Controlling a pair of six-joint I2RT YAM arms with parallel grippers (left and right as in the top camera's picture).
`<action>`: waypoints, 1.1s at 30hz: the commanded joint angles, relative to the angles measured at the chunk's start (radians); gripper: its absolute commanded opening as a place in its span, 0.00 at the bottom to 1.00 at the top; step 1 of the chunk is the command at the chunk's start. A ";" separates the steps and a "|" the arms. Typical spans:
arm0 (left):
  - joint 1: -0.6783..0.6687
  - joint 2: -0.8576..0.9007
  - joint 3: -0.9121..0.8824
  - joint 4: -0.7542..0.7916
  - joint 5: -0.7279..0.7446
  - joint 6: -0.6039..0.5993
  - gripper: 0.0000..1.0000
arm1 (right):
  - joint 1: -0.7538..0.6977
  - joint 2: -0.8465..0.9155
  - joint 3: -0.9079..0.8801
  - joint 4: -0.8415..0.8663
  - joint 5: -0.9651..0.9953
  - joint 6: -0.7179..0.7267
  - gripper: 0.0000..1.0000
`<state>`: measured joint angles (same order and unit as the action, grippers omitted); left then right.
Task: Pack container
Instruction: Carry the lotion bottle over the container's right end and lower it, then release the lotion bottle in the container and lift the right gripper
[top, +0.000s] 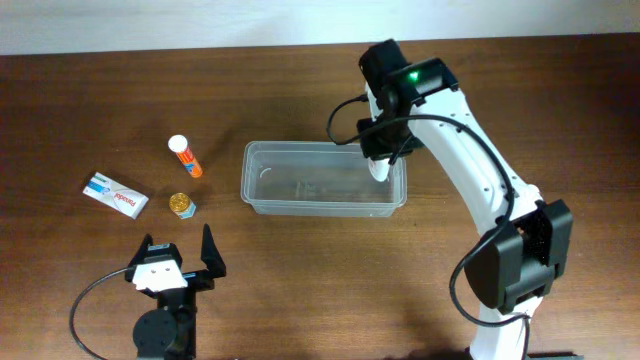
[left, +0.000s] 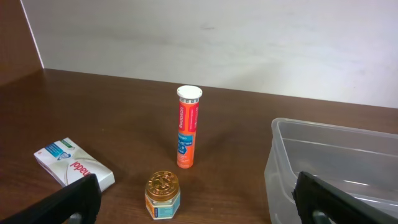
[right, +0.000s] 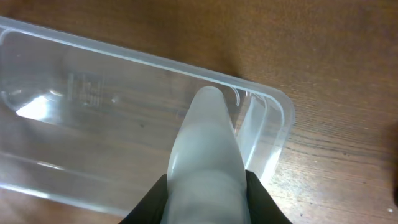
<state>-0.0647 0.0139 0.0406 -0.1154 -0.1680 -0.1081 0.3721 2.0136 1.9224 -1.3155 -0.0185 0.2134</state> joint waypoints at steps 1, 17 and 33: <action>0.005 -0.008 -0.010 0.002 0.000 0.016 0.99 | 0.009 -0.006 -0.061 0.052 0.031 0.033 0.11; 0.005 -0.008 -0.010 0.002 0.000 0.016 0.99 | 0.007 -0.005 -0.195 0.243 0.058 0.069 0.11; 0.005 -0.008 -0.010 0.002 0.000 0.016 0.99 | 0.007 -0.004 -0.197 0.257 0.057 0.069 0.22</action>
<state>-0.0647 0.0139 0.0406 -0.1158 -0.1680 -0.1078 0.3721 2.0171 1.7256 -1.0649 0.0189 0.2768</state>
